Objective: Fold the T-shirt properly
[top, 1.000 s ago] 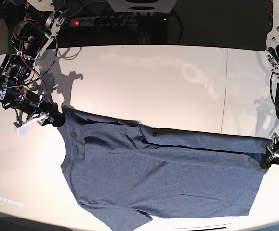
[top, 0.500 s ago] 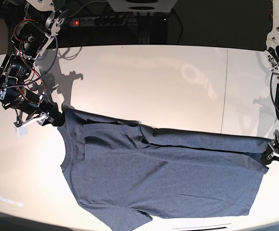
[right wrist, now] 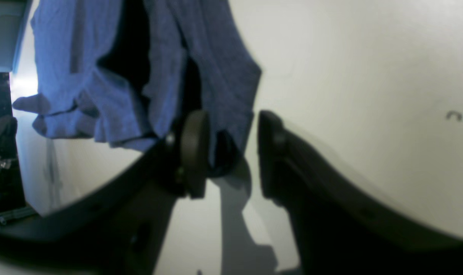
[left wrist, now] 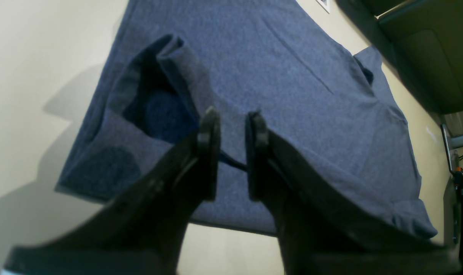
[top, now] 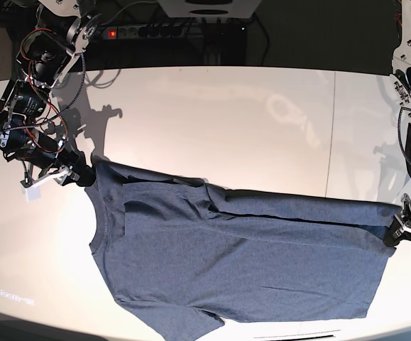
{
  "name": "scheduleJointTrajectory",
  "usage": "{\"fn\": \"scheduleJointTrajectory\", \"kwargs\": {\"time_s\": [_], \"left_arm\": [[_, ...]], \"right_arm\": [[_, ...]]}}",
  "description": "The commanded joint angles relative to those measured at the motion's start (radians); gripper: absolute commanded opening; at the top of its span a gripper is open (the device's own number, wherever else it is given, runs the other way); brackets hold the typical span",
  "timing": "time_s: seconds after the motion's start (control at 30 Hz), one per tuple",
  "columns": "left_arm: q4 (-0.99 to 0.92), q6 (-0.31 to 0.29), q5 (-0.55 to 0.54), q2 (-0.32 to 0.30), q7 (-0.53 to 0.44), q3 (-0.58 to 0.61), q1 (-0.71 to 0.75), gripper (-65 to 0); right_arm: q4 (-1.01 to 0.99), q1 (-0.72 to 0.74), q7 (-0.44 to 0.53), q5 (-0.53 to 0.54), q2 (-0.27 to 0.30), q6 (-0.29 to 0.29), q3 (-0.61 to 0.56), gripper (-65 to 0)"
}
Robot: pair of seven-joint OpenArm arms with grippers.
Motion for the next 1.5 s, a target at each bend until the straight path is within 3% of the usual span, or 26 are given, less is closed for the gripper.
{"fn": "scheduleJointTrajectory", "kwargs": {"time_s": [0.0, 0.77, 1.13, 1.47], "left_arm": [[0.015, -0.038, -0.018, -0.023, -0.022, -0.002, -0.03, -49.4], [0.015, -0.038, -0.019, -0.023, -0.033, -0.002, -0.03, -49.4], [0.015, -0.038, -0.185, -0.023, -0.032, -0.002, -0.03, -49.4], [0.015, -0.038, -0.201, -0.019, -0.07, -0.002, -0.03, -49.4]], "right_arm": [[0.013, 0.021, 0.007, 0.011, 0.013, 0.037, 0.002, -42.7], [0.013, 0.021, 0.007, 0.011, 0.013, 0.037, 0.002, -42.7], [0.013, 0.021, 0.008, 0.011, 0.013, 0.037, 0.002, -42.7], [0.013, 0.021, 0.008, 0.011, 0.013, 0.037, 0.002, -42.7]]}}
